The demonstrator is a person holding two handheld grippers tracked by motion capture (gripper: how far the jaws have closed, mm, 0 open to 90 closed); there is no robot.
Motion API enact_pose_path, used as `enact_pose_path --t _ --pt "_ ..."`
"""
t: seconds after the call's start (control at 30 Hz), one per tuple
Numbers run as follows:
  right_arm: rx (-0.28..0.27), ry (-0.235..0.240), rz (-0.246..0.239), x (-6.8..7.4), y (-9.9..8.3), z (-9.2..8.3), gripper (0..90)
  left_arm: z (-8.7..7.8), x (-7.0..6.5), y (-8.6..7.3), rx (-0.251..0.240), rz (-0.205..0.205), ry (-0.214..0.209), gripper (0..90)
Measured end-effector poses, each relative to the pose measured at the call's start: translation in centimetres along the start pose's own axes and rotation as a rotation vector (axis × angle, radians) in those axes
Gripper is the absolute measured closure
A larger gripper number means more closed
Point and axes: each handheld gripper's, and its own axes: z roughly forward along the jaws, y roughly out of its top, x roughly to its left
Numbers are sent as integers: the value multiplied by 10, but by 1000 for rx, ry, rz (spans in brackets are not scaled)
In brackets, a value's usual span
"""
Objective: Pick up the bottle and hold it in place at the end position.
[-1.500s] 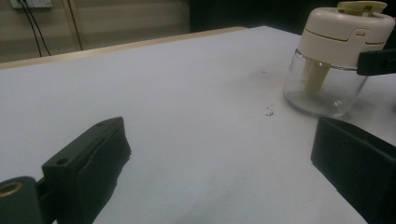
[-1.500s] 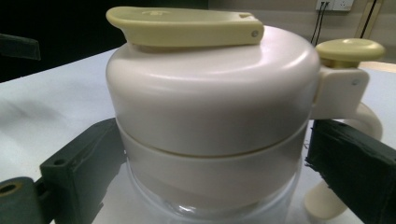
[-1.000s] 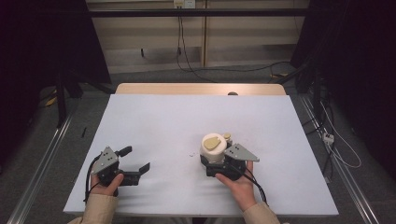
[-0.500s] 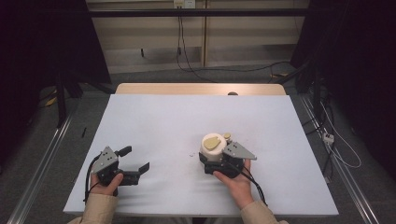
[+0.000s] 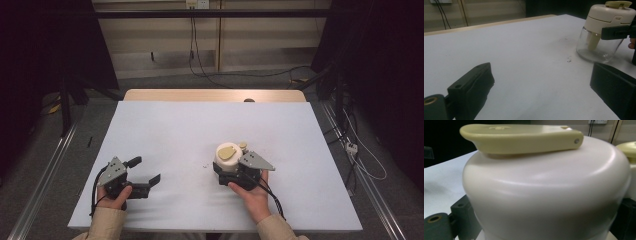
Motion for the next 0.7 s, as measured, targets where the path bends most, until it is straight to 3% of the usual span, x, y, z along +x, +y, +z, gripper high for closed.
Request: enact_pose_path --t 0.7 --pt "-34 3 2 -10 9 1 66 -1 1 1 0 10 0 41"
